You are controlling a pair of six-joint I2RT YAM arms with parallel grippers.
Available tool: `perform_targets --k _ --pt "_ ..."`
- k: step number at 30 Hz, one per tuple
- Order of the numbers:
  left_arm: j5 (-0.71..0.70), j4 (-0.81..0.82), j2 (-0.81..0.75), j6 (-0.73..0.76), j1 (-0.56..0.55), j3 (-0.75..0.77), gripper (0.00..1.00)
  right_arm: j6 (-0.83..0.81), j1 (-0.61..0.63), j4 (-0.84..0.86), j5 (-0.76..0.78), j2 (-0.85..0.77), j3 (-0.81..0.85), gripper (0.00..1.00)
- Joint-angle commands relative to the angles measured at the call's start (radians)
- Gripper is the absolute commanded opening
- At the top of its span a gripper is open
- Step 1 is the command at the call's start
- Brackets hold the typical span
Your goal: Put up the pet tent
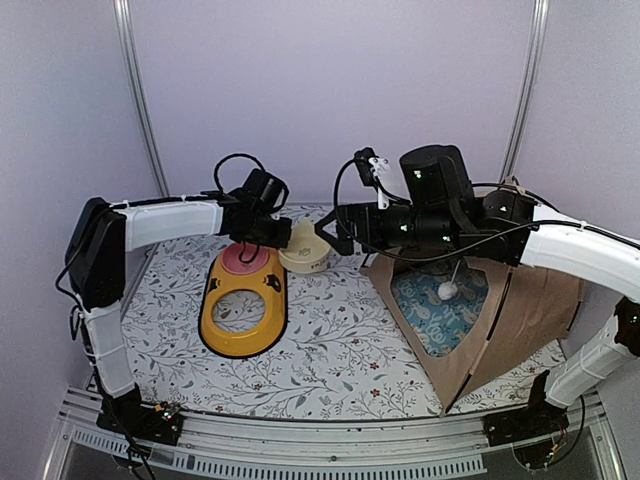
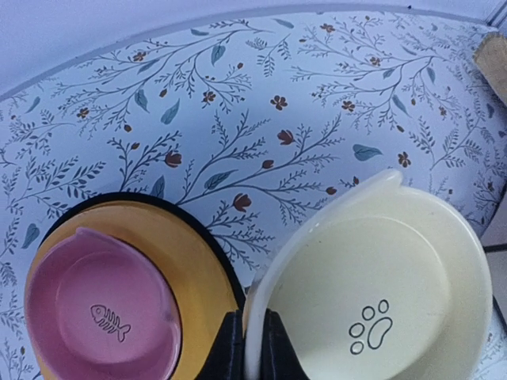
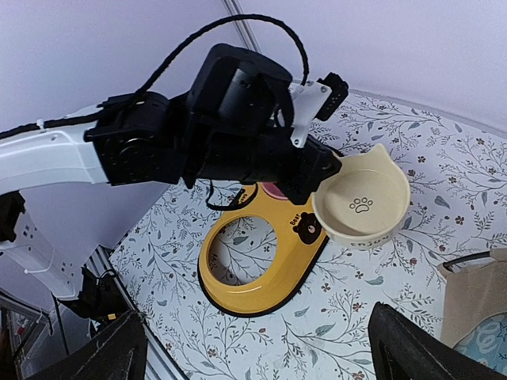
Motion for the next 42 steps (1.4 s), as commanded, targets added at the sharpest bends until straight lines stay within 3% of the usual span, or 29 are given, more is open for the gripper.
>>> perform_targets --k 1,13,23,37,42 --pt "0.009 0.099 -0.171 -0.055 -0.007 -0.126 0.0 -0.046 -0.001 0.011 0.043 0.004 0.004 0.99" --pt "-0.031 0.071 -0.559 -0.141 -0.008 -0.483 0.0 -0.037 -0.208 -0.004 -0.157 0.076 -0.087 0.99" --pt "-0.052 0.014 -0.786 -0.222 -0.006 -0.71 0.0 -0.016 -0.321 0.034 -0.201 0.229 -0.079 0.99" --pt "-0.108 -0.028 -0.903 -0.281 0.027 -0.85 0.0 -0.014 -0.485 0.11 -0.155 0.518 0.151 0.99" --pt "-0.109 -0.013 -0.92 -0.281 0.062 -0.88 0.0 -0.011 -0.523 0.125 -0.11 0.554 0.206 1.0"
